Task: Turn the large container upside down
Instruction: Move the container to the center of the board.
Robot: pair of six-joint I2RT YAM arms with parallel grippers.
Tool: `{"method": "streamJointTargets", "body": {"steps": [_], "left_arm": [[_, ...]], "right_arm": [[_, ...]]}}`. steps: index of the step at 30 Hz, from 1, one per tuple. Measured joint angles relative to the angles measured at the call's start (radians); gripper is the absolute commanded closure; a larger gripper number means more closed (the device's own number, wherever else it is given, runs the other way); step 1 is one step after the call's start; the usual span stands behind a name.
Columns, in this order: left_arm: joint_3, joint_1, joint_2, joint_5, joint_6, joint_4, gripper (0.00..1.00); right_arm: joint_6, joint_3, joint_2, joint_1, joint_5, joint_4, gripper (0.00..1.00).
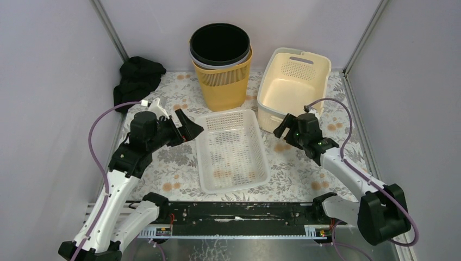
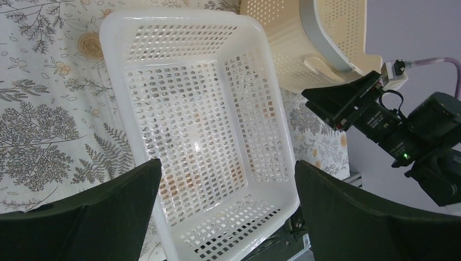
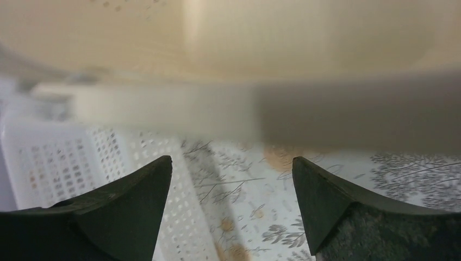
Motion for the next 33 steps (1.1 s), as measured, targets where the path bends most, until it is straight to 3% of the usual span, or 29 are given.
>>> {"method": "streamJointTargets", "body": {"steps": [19, 24, 33], "left_arm": [[-0.004, 0.0, -0.025, 0.0, 0.0, -0.002, 0.0], [-0.004, 0.0, -0.025, 0.0, 0.0, -0.002, 0.0], [-0.004, 0.0, -0.025, 0.0, 0.001, -0.004, 0.0]], "right_arm": [[-0.042, 0.111, 0.232, -0.437, -0.183, 0.058, 0.13], [-0.04, 0.153, 0.271, -0.49, -0.206, 0.05, 0.12], [-0.049, 0.226, 0.241, -0.513, -0.285, 0.006, 0.02]]}}
